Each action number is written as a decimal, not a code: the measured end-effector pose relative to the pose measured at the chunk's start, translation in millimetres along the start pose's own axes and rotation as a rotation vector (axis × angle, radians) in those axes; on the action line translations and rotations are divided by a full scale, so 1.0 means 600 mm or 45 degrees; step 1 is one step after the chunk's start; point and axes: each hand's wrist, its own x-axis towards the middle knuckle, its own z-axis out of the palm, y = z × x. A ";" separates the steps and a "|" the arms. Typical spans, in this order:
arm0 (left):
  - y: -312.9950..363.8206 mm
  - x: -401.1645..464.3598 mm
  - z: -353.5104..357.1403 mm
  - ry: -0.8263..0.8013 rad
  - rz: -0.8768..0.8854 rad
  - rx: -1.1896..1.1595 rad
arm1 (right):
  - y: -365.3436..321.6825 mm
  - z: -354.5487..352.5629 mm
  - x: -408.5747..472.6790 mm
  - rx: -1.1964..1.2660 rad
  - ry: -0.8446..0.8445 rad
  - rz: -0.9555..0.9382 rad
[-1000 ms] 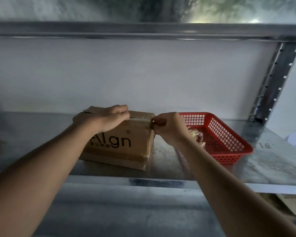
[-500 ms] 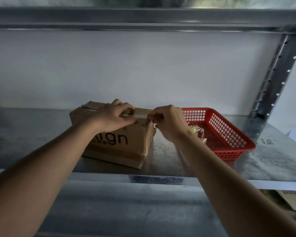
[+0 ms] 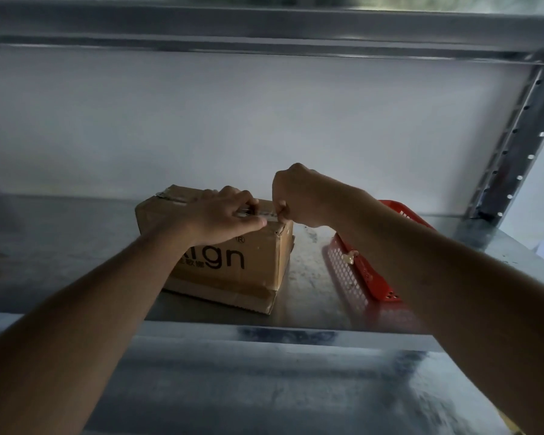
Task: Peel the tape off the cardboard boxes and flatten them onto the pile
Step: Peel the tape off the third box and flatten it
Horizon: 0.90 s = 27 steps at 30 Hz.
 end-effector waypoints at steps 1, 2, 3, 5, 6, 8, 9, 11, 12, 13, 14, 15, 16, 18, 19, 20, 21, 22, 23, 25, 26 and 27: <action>-0.001 0.000 0.000 0.001 0.008 -0.003 | -0.003 -0.003 0.001 -0.038 -0.018 -0.013; -0.001 -0.001 0.000 0.004 0.014 -0.007 | -0.006 -0.006 0.001 -0.068 -0.037 -0.025; -0.001 -0.002 0.001 0.006 0.015 -0.011 | -0.008 -0.009 0.002 -0.095 -0.055 -0.036; 0.001 -0.004 0.001 0.006 0.014 -0.013 | -0.012 -0.014 0.005 -0.150 -0.081 -0.056; 0.002 -0.005 0.001 0.008 0.014 -0.007 | -0.015 -0.016 0.007 -0.176 -0.089 -0.065; 0.002 -0.004 0.002 0.027 0.027 0.010 | -0.021 -0.018 0.009 -0.223 -0.114 -0.087; 0.001 -0.004 0.003 0.039 0.040 0.016 | -0.024 -0.019 0.010 -0.252 -0.127 -0.101; -0.001 -0.002 0.005 0.049 0.058 0.025 | -0.029 -0.020 0.009 -0.329 -0.139 -0.125; -0.002 -0.002 0.006 0.048 0.061 0.027 | -0.031 -0.019 0.008 -0.370 -0.139 -0.129; -0.003 -0.001 0.007 0.045 0.064 0.027 | -0.032 -0.018 0.007 -0.409 -0.133 -0.131; -0.004 -0.001 0.007 0.043 0.068 0.028 | -0.033 -0.016 0.006 -0.438 -0.124 -0.131; -0.004 -0.001 0.008 0.042 0.071 0.030 | -0.034 -0.014 0.006 -0.446 -0.115 -0.135; -0.006 -0.001 0.008 0.042 0.072 0.034 | -0.035 -0.012 0.006 -0.436 -0.108 -0.143; -0.006 -0.001 0.009 0.036 0.074 0.046 | -0.039 -0.011 0.005 -0.408 -0.114 -0.155; -0.006 -0.001 0.009 0.032 0.074 0.048 | -0.041 -0.011 0.005 -0.407 -0.122 -0.158; -0.006 -0.001 0.009 0.031 0.074 0.044 | -0.042 -0.012 0.005 -0.409 -0.127 -0.161; -0.006 0.000 0.009 0.030 0.075 0.037 | -0.041 -0.013 0.005 -0.410 -0.131 -0.164; -0.007 0.000 0.008 0.029 0.079 0.029 | -0.039 -0.014 0.005 -0.407 -0.133 -0.166; -0.007 0.000 0.007 0.027 0.083 0.023 | -0.037 -0.015 0.005 -0.397 -0.128 -0.168; -0.007 0.000 0.004 0.028 0.085 0.022 | -0.026 -0.015 0.005 -0.350 -0.114 -0.168; -0.007 0.000 0.004 0.031 0.085 0.027 | -0.019 -0.013 0.004 -0.309 -0.104 -0.159; -0.007 0.000 0.004 0.034 0.083 0.038 | -0.012 -0.009 0.001 -0.253 -0.088 -0.147</action>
